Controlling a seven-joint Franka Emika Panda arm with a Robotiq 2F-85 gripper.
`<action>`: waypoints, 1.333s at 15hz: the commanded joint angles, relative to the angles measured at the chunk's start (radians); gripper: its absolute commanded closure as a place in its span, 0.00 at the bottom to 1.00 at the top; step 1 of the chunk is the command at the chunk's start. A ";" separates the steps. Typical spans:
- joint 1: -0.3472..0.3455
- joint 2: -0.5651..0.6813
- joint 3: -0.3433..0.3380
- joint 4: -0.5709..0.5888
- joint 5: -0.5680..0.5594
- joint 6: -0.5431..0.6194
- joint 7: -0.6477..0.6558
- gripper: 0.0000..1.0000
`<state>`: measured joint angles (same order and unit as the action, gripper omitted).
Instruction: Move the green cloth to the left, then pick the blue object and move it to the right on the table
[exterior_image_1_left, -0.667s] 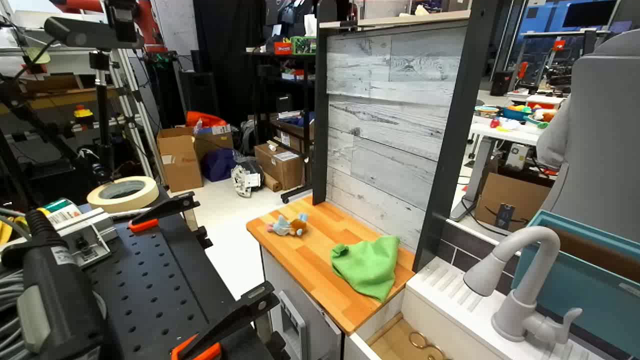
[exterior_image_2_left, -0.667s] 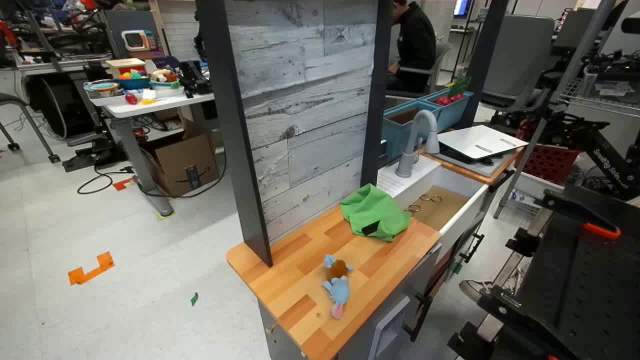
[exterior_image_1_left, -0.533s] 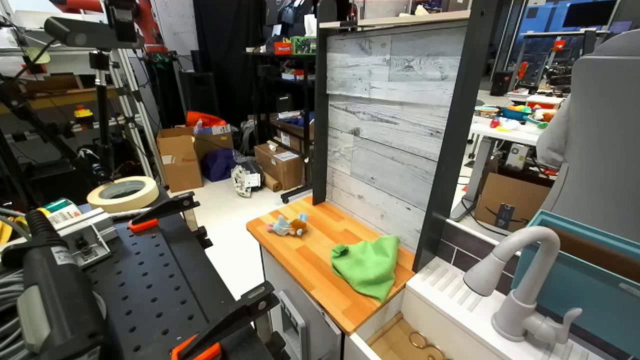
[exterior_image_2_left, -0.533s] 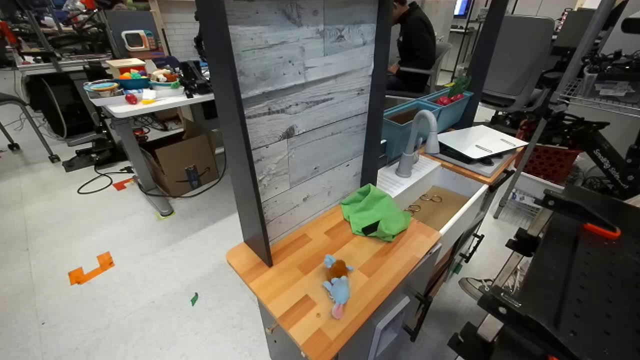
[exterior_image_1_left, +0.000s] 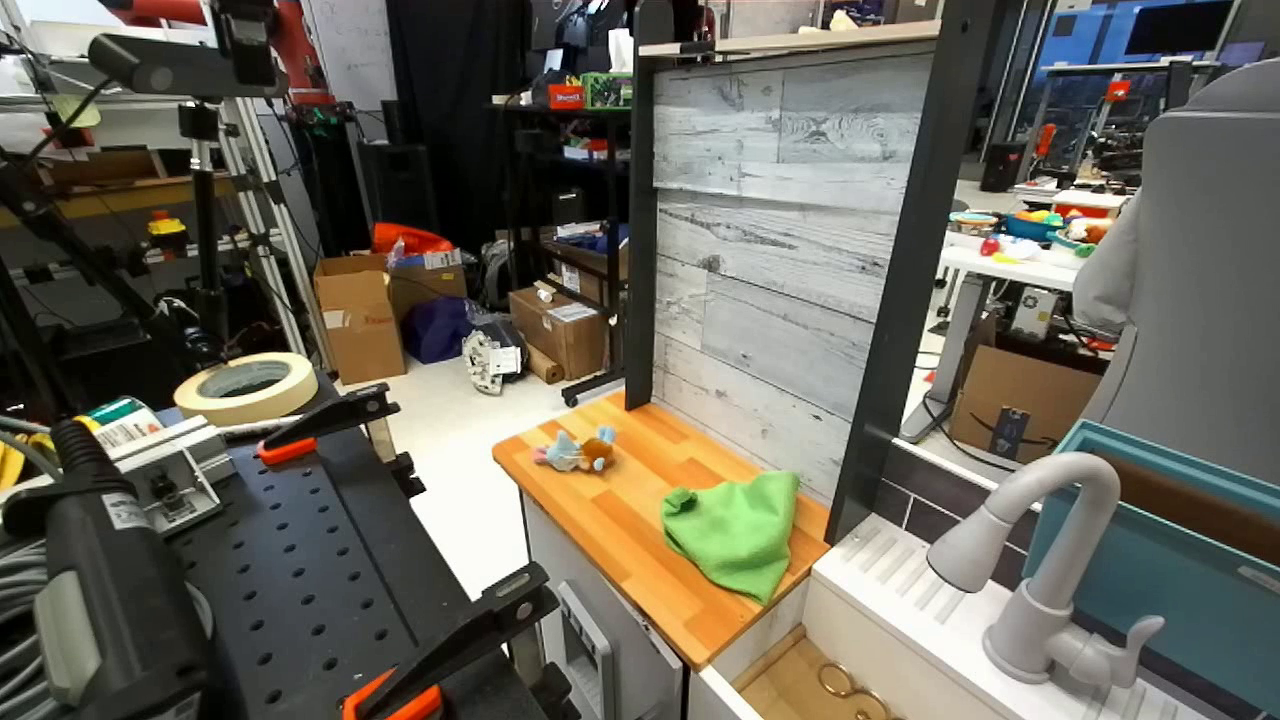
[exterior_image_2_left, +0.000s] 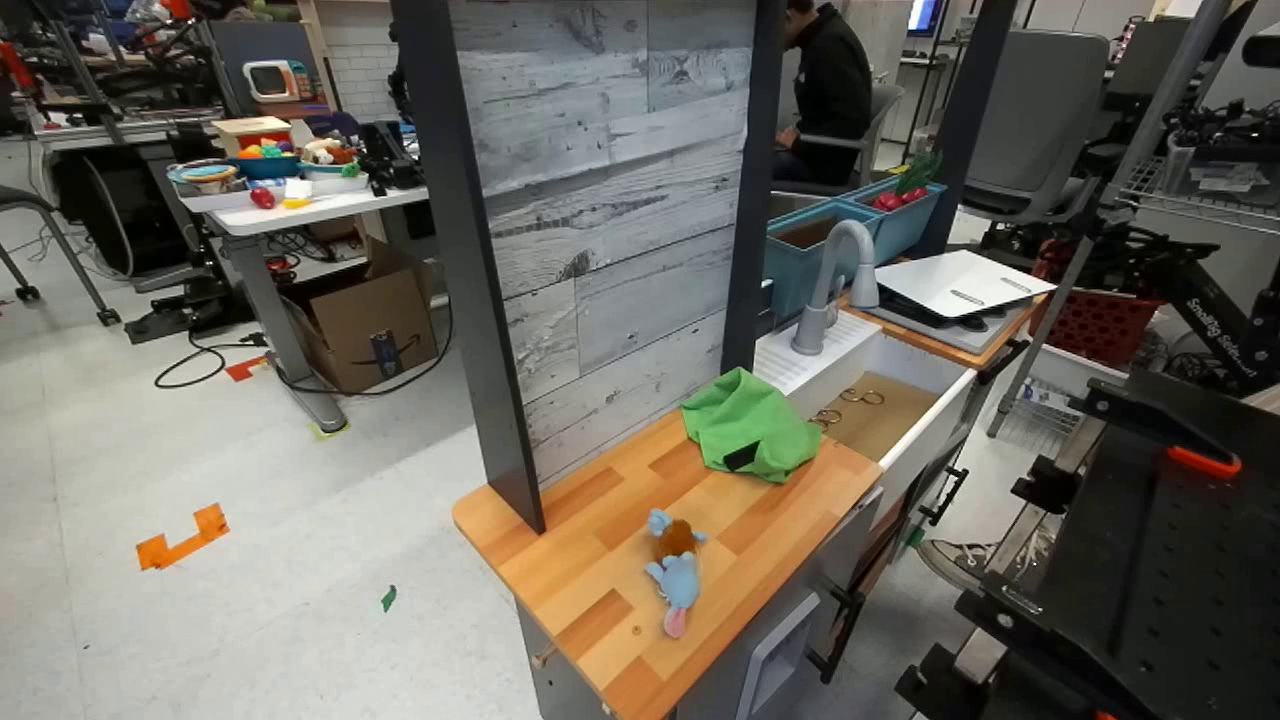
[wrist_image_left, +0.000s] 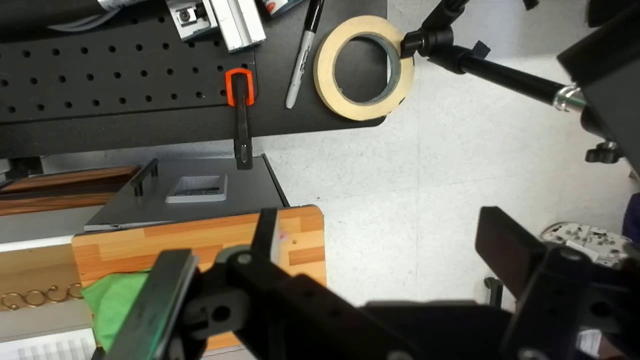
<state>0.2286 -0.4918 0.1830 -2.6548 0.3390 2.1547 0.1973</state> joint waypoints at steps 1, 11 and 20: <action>-0.029 0.072 0.013 -0.001 -0.020 0.139 0.005 0.00; -0.192 0.658 -0.087 0.259 -0.238 0.447 0.172 0.00; -0.156 1.241 -0.223 0.737 -0.215 0.408 0.270 0.00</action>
<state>0.0390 0.5642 -0.0073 -2.1058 0.1027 2.5886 0.4258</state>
